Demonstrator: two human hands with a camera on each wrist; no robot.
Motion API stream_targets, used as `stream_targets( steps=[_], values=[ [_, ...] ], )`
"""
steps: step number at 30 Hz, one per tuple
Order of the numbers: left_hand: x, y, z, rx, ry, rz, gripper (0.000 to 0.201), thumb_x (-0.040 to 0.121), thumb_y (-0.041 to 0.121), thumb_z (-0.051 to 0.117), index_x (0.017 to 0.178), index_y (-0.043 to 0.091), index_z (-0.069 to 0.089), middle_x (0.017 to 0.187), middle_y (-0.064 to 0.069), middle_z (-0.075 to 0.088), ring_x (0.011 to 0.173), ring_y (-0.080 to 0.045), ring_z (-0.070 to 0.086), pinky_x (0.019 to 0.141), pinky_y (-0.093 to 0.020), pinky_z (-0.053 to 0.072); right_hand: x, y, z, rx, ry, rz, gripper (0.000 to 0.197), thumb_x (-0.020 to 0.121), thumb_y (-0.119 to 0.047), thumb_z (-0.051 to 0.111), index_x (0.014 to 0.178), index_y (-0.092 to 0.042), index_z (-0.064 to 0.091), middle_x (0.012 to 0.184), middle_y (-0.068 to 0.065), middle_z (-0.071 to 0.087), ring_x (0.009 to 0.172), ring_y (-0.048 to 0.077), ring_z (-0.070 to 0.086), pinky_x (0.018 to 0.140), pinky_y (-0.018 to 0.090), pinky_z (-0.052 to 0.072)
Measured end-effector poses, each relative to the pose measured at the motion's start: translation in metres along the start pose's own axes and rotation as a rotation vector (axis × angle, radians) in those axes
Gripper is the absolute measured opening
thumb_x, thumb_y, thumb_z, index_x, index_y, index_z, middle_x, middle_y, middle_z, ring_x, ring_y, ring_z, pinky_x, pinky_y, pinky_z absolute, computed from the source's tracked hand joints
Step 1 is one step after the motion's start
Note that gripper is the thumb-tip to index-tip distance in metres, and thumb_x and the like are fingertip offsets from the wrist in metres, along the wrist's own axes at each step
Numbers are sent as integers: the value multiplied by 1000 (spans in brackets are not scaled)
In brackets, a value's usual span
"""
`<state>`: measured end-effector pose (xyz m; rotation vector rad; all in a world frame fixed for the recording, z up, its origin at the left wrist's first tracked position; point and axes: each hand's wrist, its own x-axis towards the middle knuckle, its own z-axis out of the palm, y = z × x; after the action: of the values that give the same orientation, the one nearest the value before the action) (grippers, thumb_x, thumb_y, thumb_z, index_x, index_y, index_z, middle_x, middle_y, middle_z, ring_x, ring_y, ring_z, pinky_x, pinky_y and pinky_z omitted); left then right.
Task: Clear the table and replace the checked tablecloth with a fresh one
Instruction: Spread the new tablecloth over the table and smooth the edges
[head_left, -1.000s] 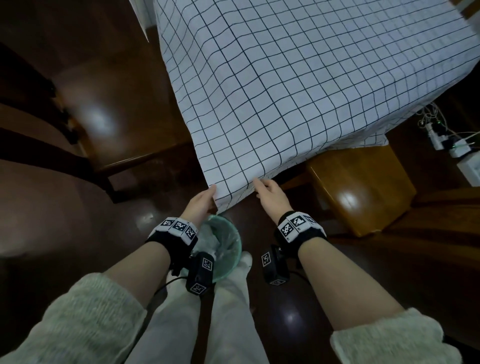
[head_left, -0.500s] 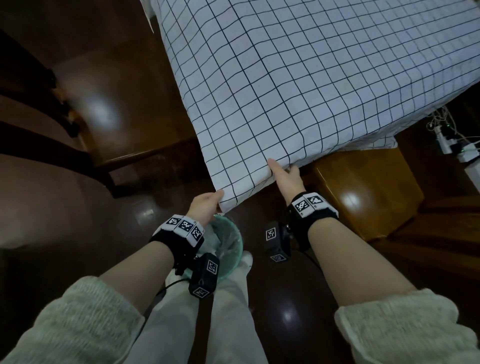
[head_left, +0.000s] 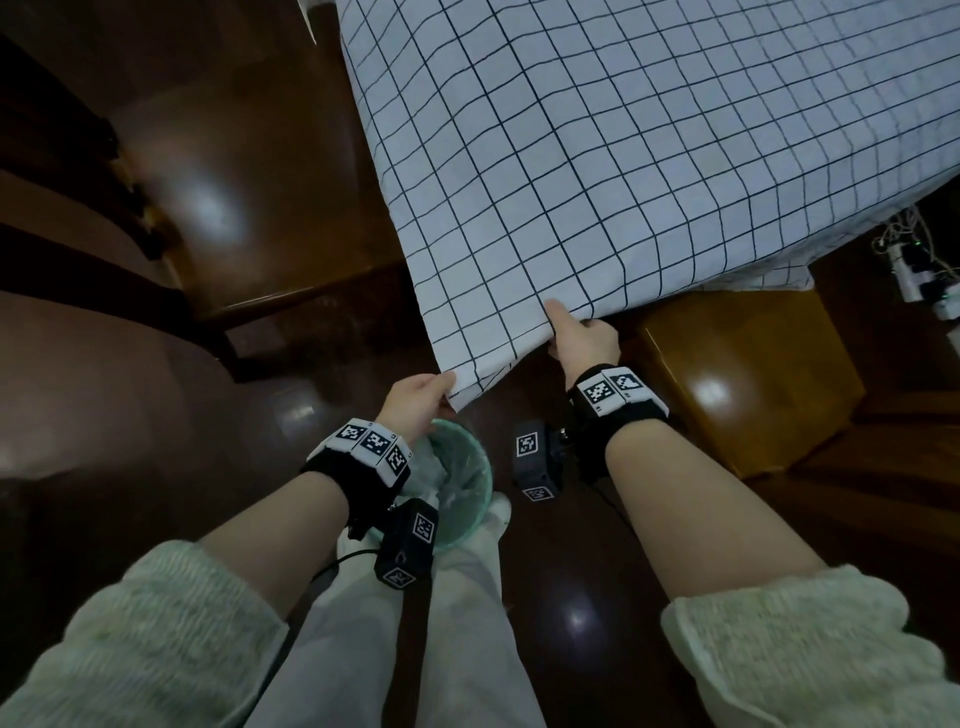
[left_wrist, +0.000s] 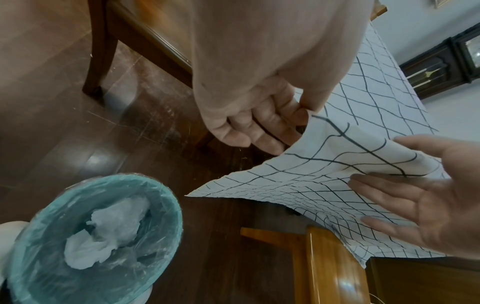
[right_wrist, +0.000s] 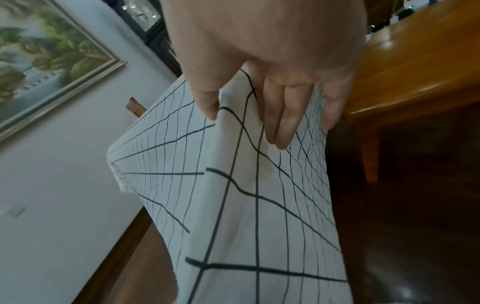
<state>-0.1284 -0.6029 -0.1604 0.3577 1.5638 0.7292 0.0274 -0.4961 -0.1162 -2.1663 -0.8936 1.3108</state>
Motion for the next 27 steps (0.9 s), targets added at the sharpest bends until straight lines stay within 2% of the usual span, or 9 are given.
stream_targets(
  steps=[4, 7, 11, 14, 17, 19, 22, 25, 27],
  values=[
    [-8, 10, 3, -110, -55, -30, 9, 96, 33, 54, 90, 26, 57, 82, 9, 54, 75, -5, 50, 74, -25, 42, -1, -6, -1, -60, -10, -9, 64, 57, -58, 70, 98, -10, 65, 93, 4, 66, 85, 23, 65, 84, 43, 57],
    [-9, 13, 9, -142, -109, -46, 7, 92, 29, 61, 92, 21, 60, 87, 11, 59, 76, -2, 52, 68, -16, 46, -1, -1, -2, -108, -27, 1, 85, 44, -70, 65, 107, -12, 65, 99, 5, 67, 89, 24, 66, 86, 42, 56],
    [4, -6, 16, -133, -91, -60, 44, 79, 47, 72, 103, 11, 69, 99, -1, 71, 97, -17, 64, 100, -36, 45, -3, 5, -10, -241, -64, -7, 86, 47, -79, 58, 101, -13, 66, 98, 6, 67, 88, 25, 67, 88, 41, 55],
    [16, -27, 23, -104, -56, -52, 70, 62, 72, 72, 91, 8, 70, 89, -5, 68, 91, -24, 64, 100, -45, 47, -4, 7, -16, -351, -79, -43, 96, 50, -87, 46, 107, -13, 65, 102, 8, 68, 92, 26, 67, 90, 42, 53],
    [13, -35, 27, -123, -51, -29, 57, 60, 70, 71, 74, 16, 65, 83, -12, 68, 80, -25, 62, 92, -43, 49, -7, 5, -28, -482, -82, -110, 95, 55, -89, 38, 106, -14, 66, 100, 8, 70, 90, 25, 67, 89, 42, 52],
    [10, -39, 28, -143, -33, -2, 64, 55, 75, 72, 75, 15, 64, 83, -12, 66, 78, -25, 60, 86, -42, 49, -12, 2, -41, -594, -15, -232, 78, 70, -82, 35, 91, -16, 69, 88, 3, 71, 82, 22, 67, 83, 38, 53],
    [12, -49, 30, -152, -3, 39, 78, 48, 84, 68, 85, 16, 62, 84, -7, 58, 76, -24, 53, 78, -38, 45, -18, -5, -58, -807, 139, -523, 50, 90, -62, 37, 90, -20, 65, 85, -6, 64, 81, 17, 59, 73, 30, 45],
    [1, -44, 31, -220, 20, 23, 68, 58, 71, 70, 88, 10, 70, 95, -8, 72, 93, -26, 64, 95, -48, 47, -14, -12, -68, -913, 78, -923, 27, 93, -39, 49, 108, -20, 62, 93, -5, 61, 91, 18, 55, 77, 31, 41],
    [-8, -43, 32, -267, 35, -22, 73, 54, 71, 74, 100, 14, 72, 108, -6, 71, 107, -25, 62, 103, -47, 44, -6, -17, -72, -1027, -31, -1087, 34, 91, -30, 53, 122, -17, 57, 112, -1, 59, 108, 21, 51, 92, 35, 39]
  ],
)
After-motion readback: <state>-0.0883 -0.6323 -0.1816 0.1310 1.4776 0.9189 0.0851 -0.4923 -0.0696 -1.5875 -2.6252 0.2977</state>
